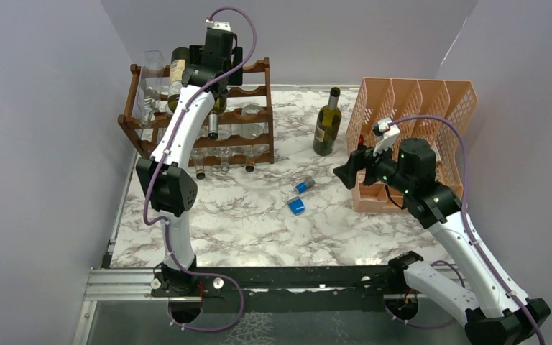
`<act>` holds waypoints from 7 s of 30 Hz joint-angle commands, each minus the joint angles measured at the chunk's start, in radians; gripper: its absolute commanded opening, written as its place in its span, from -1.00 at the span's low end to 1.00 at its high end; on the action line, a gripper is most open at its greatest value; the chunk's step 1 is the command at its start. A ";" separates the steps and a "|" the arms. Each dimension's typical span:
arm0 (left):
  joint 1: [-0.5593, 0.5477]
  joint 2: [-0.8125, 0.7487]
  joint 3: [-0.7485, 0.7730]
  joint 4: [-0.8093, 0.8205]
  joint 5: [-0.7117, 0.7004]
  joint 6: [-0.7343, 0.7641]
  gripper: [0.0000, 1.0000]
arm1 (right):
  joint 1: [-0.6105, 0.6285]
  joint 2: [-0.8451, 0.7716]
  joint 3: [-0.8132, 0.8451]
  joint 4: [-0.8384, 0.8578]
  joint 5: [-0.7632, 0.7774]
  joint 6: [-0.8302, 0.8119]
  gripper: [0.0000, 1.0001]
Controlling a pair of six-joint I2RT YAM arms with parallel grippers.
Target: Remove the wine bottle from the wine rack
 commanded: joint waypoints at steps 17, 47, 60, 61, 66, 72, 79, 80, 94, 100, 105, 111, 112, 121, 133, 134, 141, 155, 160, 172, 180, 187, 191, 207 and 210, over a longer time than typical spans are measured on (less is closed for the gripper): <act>0.012 0.044 -0.013 -0.008 -0.002 -0.046 0.72 | -0.001 -0.027 -0.025 0.018 -0.014 -0.011 0.99; 0.018 -0.108 0.000 -0.015 0.106 -0.109 -0.11 | -0.001 -0.013 -0.014 0.015 -0.010 -0.008 0.99; 0.020 -0.319 -0.156 0.065 0.262 -0.197 -0.25 | -0.001 -0.045 -0.035 0.040 0.009 0.005 0.99; 0.022 -0.320 -0.163 0.067 0.255 -0.198 -0.28 | -0.002 -0.043 -0.036 0.043 -0.002 0.004 0.99; 0.025 -0.276 -0.166 0.080 0.236 -0.193 -0.33 | -0.001 -0.013 -0.028 0.040 -0.011 0.004 0.99; 0.029 -0.197 -0.141 0.077 0.168 -0.164 -0.47 | -0.001 -0.006 -0.017 0.034 -0.001 -0.003 0.99; 0.033 -0.215 -0.145 0.070 0.232 -0.147 -0.65 | -0.001 0.013 -0.036 0.074 -0.119 -0.027 0.99; 0.034 -0.225 -0.153 0.070 0.248 -0.150 -0.66 | -0.001 0.026 -0.032 0.083 -0.146 -0.031 0.99; 0.096 -0.333 -0.218 0.078 0.434 -0.234 -0.98 | 0.000 0.144 0.042 0.158 -0.323 -0.019 0.99; 0.111 -0.329 -0.222 0.089 0.486 -0.249 -1.00 | 0.001 0.163 0.052 0.163 -0.381 -0.039 0.99; 0.116 -0.331 -0.241 0.105 0.529 -0.254 -1.00 | 0.091 0.188 0.073 0.239 -0.356 -0.097 0.99; 0.118 -0.320 -0.251 0.111 0.573 -0.249 -1.00 | 0.334 0.330 0.182 0.341 -0.147 -0.234 0.99; 0.118 -0.317 -0.250 0.109 0.588 -0.248 -1.00 | 0.357 0.347 0.180 0.394 -0.137 -0.275 0.99; 0.120 -0.322 -0.274 0.102 0.633 -0.241 -1.00 | 0.500 0.510 0.154 0.669 -0.241 -1.122 0.99; 0.119 -0.336 -0.315 0.103 0.672 -0.255 -1.00 | 0.518 0.763 0.314 0.829 -0.371 -1.616 0.80; 0.119 -0.337 -0.319 0.103 0.676 -0.258 -1.00 | 0.522 0.781 0.327 0.840 -0.358 -1.635 0.77; 0.119 -0.355 -0.334 0.103 0.676 -0.260 -1.00 | 0.565 0.893 0.438 0.856 -0.296 -1.694 0.66; 0.120 -0.403 -0.369 0.102 0.677 -0.266 -1.00 | 0.605 1.087 0.549 1.052 -0.094 -1.716 0.32; 0.119 -0.426 -0.380 0.097 0.681 -0.267 -1.00 | 0.607 1.071 0.539 1.031 -0.150 -1.704 0.17; 0.119 -0.545 -0.415 0.096 0.740 -0.319 -0.95 | 0.653 0.886 0.502 1.010 -0.216 -1.674 -0.81; 0.118 -0.680 -0.560 0.176 0.951 -0.418 -0.58 | 0.723 0.650 0.456 0.795 -0.276 -1.601 -0.98; 0.112 -0.820 -0.790 0.296 1.002 -0.548 0.96 | 0.735 0.526 0.384 0.683 -0.248 -1.502 -0.98; 0.112 -0.873 -0.905 0.306 1.016 -0.549 0.99 | 0.741 0.478 0.388 0.581 -0.216 -1.424 -0.98; 0.112 -1.033 -1.024 0.227 0.804 -0.398 0.99 | 0.741 0.229 0.023 0.661 0.049 -0.867 -0.98; 0.112 -1.060 -1.019 0.225 0.792 -0.382 0.99 | 0.739 0.228 -0.011 0.691 0.199 -0.748 -0.98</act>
